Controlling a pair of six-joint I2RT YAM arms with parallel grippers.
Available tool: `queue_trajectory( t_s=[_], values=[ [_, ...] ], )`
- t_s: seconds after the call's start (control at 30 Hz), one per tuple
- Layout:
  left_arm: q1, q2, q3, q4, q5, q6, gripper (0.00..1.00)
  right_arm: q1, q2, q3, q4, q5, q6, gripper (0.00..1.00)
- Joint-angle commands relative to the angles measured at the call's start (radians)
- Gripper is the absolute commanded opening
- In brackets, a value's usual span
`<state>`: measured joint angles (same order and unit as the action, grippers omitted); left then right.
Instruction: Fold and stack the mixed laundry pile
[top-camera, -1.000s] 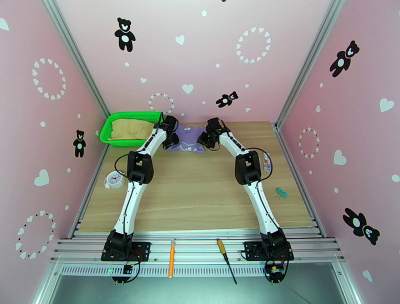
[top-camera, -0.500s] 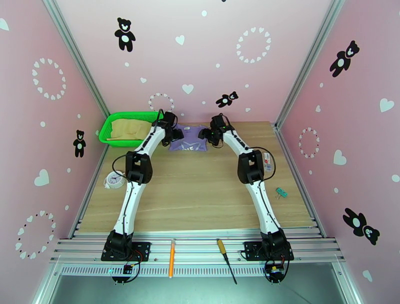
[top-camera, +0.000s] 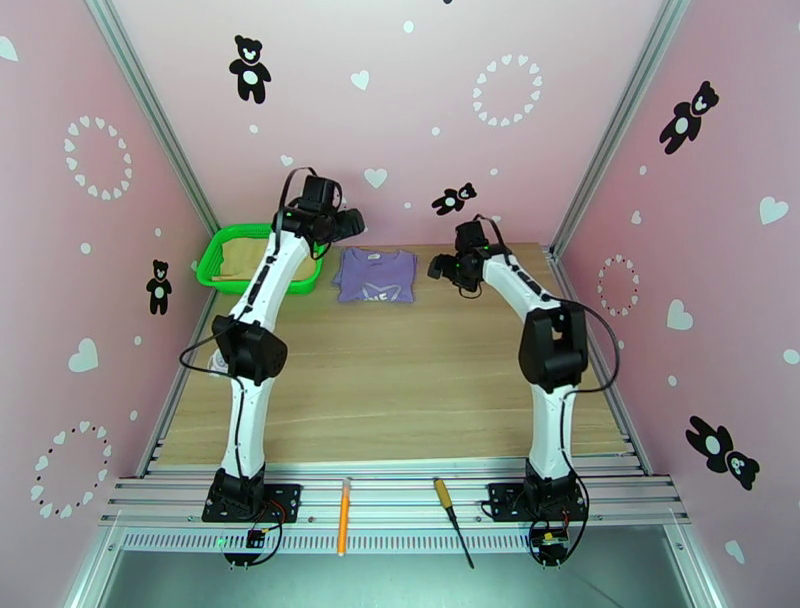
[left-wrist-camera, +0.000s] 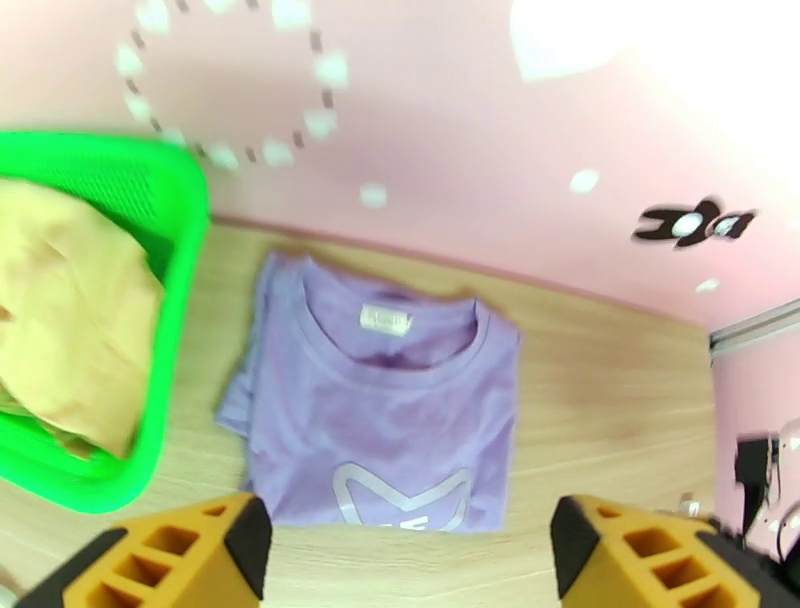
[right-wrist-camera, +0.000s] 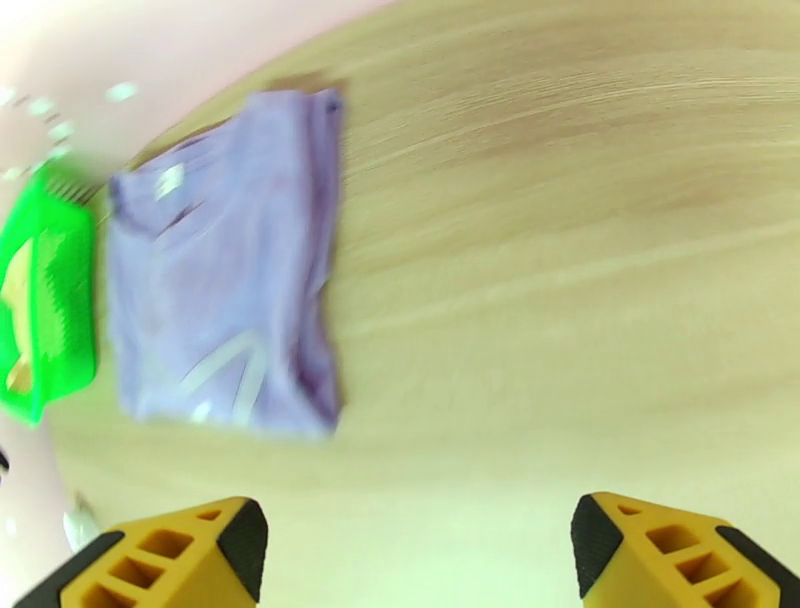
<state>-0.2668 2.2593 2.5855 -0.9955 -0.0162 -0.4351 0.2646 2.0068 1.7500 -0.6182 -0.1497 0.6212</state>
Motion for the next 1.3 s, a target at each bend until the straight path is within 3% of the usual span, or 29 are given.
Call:
queue_trajectory(
  t_s=[0.0,0.2,0.27,0.37,0.6,0.8,1.0,1.03,1.1,1.13,1.27],
  values=[
    [0.125,0.019,-0.011,-0.092,-0.078,0.036,0.79,0.004,-0.097,-0.145,0.011,-0.037,-0.049,0.86],
    [0.227,0.125,-0.038,-0.019,-0.145,0.148,0.74,0.008,-0.234,-0.349,0.047,-0.115,-0.081,0.86],
    [0.232,0.204,0.036,-0.023,-0.198,0.21,0.89,0.017,-0.271,-0.406,0.053,-0.127,-0.084,0.86],
    [0.239,0.33,0.165,-0.051,-0.23,0.271,0.99,0.035,-0.32,-0.488,0.061,-0.125,-0.076,0.86],
    [0.275,0.444,0.145,-0.004,-0.25,0.26,0.99,0.073,-0.396,-0.621,0.074,-0.103,-0.045,0.87],
    [0.3,0.506,0.145,-0.023,-0.183,0.238,0.97,0.086,-0.422,-0.662,0.07,-0.077,-0.022,0.86],
    [0.323,0.561,0.148,-0.032,-0.101,0.228,0.61,0.093,-0.432,-0.632,0.044,-0.066,-0.014,0.86],
    [0.329,0.567,0.15,-0.031,-0.087,0.225,0.51,0.094,-0.434,-0.625,0.036,-0.062,-0.018,0.86],
    [0.337,0.569,0.156,-0.033,-0.067,0.216,0.14,0.094,-0.442,-0.616,0.022,-0.054,-0.021,0.86],
    [0.339,0.564,0.158,-0.032,-0.059,0.209,0.0,0.094,-0.449,-0.612,0.018,-0.051,-0.021,0.86],
    [0.34,0.469,0.161,0.005,-0.008,0.202,0.0,0.094,-0.478,-0.603,0.008,-0.039,-0.021,0.86]
  ],
)
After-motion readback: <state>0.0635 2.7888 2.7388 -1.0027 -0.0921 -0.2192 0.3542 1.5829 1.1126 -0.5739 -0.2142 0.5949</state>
